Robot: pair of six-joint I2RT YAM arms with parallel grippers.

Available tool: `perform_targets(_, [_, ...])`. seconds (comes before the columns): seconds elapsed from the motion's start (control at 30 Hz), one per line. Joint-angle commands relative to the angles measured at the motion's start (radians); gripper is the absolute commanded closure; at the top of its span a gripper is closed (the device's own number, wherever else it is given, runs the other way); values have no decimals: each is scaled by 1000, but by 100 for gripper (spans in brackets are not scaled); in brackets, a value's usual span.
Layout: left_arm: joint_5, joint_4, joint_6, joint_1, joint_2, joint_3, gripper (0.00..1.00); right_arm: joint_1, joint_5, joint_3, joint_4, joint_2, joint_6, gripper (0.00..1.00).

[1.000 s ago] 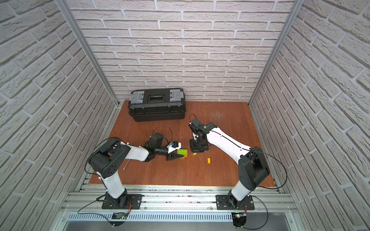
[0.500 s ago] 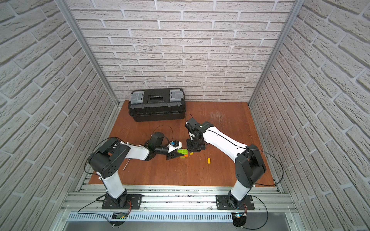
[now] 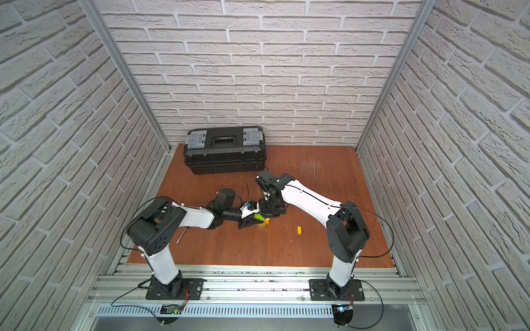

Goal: Assemble a carrot with lego
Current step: Assemble the lego brick with the lego brick.

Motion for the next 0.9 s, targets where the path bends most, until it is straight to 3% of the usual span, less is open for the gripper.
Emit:
perform_targets(0.0, [12,-13,11,2,10,15,79,14,12,24,8,17,25,98])
perform_targets(0.87, [13,-66,20,-2,19,36,89,20,75,78,-45,85,20,98])
